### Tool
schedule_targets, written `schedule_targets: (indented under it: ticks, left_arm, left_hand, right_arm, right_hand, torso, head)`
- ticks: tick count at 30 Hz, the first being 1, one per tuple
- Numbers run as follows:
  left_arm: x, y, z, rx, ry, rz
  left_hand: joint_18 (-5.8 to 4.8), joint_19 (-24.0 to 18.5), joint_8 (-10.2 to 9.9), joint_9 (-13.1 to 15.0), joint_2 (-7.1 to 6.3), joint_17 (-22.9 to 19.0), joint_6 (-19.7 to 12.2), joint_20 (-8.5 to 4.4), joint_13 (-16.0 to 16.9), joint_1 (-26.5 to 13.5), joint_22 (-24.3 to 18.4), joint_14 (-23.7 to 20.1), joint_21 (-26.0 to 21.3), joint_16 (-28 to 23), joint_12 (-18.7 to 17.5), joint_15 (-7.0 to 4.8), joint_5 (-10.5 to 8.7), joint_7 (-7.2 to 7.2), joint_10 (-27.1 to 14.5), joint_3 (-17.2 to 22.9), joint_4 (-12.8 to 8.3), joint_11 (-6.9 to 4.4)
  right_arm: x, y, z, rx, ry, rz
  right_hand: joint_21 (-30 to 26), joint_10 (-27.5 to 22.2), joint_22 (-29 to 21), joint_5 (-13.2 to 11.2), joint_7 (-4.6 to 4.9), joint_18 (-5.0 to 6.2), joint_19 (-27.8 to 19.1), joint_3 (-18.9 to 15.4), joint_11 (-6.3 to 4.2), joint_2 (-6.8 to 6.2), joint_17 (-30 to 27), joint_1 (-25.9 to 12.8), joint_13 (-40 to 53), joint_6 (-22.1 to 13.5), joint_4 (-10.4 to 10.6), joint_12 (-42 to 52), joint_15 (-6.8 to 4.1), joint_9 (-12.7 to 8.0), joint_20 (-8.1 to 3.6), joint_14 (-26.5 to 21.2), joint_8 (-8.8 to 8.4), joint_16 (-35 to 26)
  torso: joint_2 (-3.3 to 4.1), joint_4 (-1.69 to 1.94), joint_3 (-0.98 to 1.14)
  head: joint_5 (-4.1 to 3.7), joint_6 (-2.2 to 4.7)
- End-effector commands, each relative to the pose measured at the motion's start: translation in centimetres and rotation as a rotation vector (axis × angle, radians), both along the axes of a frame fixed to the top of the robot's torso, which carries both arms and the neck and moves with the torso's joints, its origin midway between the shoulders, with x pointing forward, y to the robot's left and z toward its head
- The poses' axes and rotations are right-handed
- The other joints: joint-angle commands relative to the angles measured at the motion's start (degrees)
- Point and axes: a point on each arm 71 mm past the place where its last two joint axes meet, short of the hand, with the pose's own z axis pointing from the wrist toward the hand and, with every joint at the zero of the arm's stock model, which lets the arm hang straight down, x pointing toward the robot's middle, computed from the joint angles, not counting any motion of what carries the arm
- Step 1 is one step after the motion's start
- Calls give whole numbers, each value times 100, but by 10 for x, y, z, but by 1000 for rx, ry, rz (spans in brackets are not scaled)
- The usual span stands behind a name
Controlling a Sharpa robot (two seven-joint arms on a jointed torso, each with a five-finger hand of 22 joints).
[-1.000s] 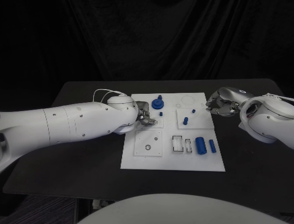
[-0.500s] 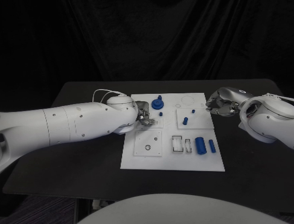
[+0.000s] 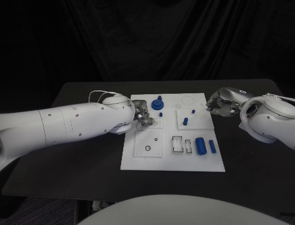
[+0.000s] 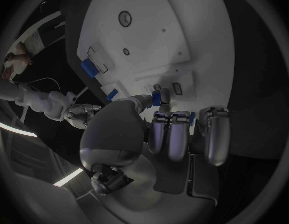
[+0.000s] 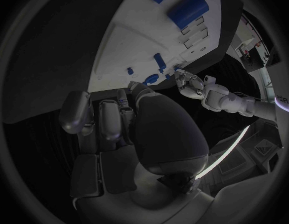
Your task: Assemble the parts on the task board
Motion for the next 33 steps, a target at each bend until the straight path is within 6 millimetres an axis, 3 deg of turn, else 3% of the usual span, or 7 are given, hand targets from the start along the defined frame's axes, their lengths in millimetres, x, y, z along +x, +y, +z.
schedule_targets:
  ticks: [1,14,33]
  left_arm:
    - [0,-1,-2,-172,127,47]
    - [4,7,-1,-154,230,108]
    - [17,4,25,7,176,81]
  left_hand:
    - [81,219,38,22,-82,1505,-31,-34,1506,-9,1296,595,-14,15,-2,-23,-55,4,595,100,-54,-18]
    - [76,230,60,28,-40,1505,-4,-25,1506,-120,1302,595,8,15,-2,-12,-139,12,595,195,-29,-5]
    - [73,238,80,41,-31,1505,9,-28,1506,-100,1306,595,22,15,-2,-20,-87,-4,595,293,-132,-18]
  right_arm:
    - [-1,-1,-1,-8,7,-16]
    - [-1,-3,-1,-10,8,-23]
    - [-1,-3,-1,-10,8,-27]
  right_hand:
    - [-40,-42,282,28,-13,96,-41,42,-12,22,-14,-4,295,37,-4,-20,28,-10,1,130,25,-37]
    - [-41,-39,281,28,-13,96,-40,44,-12,24,-12,-4,298,38,-4,-18,28,-10,0,130,26,-36]
    - [-41,-41,282,28,-13,96,-39,51,-12,28,-14,-3,297,41,-4,-18,28,-12,0,130,28,-37]
  torso:
    - [4,-1,1]
    - [-5,0,3]
    - [6,2,-2]
  head:
    - [-6,0]
    - [-31,0]
    - [-3,0]
